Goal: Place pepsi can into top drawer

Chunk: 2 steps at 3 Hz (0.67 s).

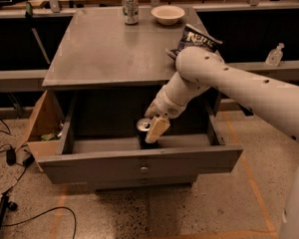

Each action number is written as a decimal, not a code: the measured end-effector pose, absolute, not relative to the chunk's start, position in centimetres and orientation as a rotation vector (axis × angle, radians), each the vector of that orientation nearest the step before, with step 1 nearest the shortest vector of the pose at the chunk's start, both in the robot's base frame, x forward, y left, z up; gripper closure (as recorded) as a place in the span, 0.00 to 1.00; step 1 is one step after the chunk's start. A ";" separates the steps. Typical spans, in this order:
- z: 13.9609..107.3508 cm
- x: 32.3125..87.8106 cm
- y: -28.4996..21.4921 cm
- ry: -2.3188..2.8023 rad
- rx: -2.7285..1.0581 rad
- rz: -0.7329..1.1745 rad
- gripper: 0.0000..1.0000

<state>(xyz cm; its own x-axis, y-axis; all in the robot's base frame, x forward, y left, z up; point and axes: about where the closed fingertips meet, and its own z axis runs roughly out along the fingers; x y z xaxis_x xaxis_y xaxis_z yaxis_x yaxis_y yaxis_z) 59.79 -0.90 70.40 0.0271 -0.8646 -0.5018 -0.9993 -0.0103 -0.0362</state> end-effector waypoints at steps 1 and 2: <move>71.3 59.1 -2.7 1.913 -1.812 0.410 0.00; 74.5 57.6 -6.8 1.915 -1.645 0.308 0.18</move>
Offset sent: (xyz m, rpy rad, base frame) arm -0.0468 -0.1432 0.0946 0.1293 -0.3194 -0.4134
